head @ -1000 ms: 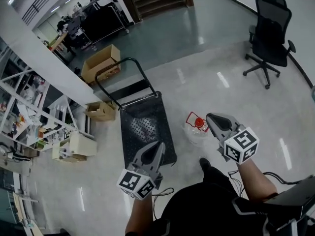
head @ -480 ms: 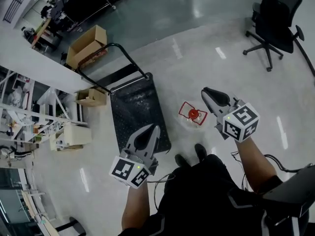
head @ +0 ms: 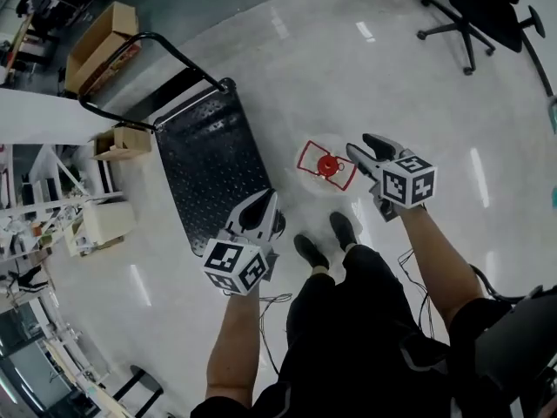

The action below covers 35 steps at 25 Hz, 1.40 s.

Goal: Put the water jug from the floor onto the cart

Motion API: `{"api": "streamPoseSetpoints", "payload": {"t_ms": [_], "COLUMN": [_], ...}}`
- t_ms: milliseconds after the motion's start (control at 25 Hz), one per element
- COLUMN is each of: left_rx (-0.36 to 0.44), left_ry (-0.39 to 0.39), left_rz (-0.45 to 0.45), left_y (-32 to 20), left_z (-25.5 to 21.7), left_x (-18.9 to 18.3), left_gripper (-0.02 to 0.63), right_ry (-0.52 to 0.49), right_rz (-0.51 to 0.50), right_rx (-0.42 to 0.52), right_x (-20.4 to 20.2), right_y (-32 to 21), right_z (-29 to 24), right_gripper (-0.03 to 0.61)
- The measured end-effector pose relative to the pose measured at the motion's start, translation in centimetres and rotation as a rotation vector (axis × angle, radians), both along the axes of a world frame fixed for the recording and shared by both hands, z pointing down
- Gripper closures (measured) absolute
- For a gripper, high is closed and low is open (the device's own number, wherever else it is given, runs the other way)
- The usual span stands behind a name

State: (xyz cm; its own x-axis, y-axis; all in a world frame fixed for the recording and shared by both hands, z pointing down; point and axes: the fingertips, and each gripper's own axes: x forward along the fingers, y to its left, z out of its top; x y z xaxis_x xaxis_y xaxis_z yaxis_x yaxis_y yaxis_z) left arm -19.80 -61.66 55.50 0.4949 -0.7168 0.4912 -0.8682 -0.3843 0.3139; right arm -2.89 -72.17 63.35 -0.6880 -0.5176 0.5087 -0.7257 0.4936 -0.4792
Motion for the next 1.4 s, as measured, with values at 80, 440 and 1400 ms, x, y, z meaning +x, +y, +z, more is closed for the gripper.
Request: {"api": "streamPoseSetpoints", "payload": {"t_ms": [80, 440, 1400], "left_rx": [-0.038, -0.298, -0.5], "left_ry": [-0.031, -0.073, 0.044], "left_rz": [0.019, 0.154, -0.108], "left_y": [-0.5, 0.6, 5.8], "left_z": [3.0, 18.4, 26.2], "left_x": [0.4, 4.1, 2.7], "left_gripper": [0.614, 0.614, 0.615], "right_ry": [-0.023, 0.055, -0.073], "right_rz": [0.072, 0.201, 0.353], "right_rx": [-0.116, -0.44, -0.641], "right_x": [0.8, 3.9, 3.2], "right_y": [0.0, 3.3, 5.1], "right_z": [4.8, 22.5, 30.7], "right_gripper": [0.385, 0.385, 0.488]}}
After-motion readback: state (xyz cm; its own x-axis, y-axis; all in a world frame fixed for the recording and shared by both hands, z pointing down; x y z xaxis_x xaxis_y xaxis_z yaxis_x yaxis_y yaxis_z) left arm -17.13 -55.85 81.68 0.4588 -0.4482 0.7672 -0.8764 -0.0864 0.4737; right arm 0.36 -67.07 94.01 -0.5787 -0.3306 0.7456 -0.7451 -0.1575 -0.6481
